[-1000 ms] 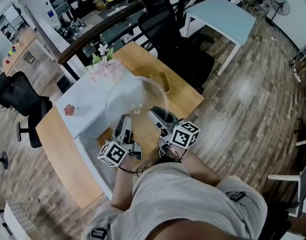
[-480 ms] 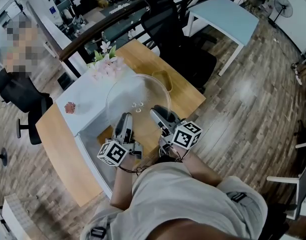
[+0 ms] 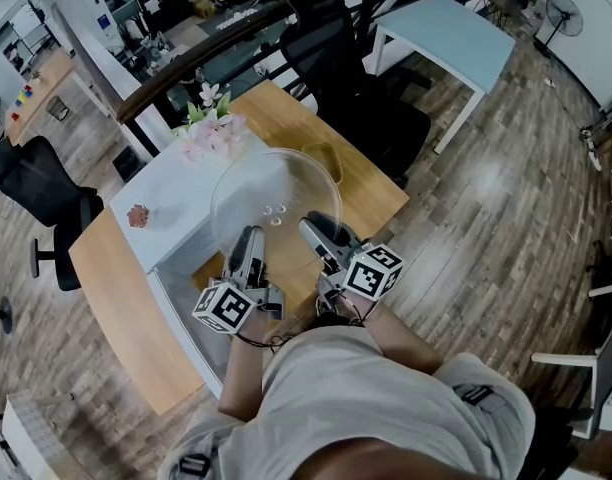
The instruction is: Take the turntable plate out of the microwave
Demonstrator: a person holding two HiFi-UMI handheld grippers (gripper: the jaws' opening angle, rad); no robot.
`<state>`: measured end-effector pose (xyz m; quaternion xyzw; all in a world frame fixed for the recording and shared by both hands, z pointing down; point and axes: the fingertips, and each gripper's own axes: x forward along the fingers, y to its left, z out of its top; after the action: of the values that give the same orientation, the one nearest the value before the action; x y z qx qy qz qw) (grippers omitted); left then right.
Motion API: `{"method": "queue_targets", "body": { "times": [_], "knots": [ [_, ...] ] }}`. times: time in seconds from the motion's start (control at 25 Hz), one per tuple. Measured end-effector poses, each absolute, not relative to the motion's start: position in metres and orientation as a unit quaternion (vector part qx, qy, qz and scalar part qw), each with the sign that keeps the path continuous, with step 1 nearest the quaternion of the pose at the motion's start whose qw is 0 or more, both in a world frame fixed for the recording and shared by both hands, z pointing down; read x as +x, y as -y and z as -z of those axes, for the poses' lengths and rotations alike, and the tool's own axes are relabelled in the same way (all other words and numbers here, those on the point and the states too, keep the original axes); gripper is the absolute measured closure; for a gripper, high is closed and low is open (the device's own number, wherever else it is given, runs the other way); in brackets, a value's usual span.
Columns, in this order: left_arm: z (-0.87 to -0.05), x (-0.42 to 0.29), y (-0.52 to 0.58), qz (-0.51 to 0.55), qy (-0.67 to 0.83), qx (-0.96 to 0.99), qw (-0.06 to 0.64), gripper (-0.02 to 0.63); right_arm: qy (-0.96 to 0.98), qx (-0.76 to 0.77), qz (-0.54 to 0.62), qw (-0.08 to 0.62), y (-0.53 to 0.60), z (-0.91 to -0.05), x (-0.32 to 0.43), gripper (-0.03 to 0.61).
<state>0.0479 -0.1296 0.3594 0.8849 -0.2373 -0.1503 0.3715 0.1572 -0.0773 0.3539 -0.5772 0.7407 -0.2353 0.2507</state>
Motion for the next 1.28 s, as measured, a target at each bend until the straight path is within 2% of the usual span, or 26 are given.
{"method": "queue_targets", "body": {
  "times": [1.28],
  "knots": [
    [-0.3623, 0.0519, 0.1299, 0.146, 0.237, 0.887, 0.367, 0.492, -0.742, -0.577, 0.236, 0.248, 0.0776, -0.3578, 0.1611, 0.453]
  ]
}}
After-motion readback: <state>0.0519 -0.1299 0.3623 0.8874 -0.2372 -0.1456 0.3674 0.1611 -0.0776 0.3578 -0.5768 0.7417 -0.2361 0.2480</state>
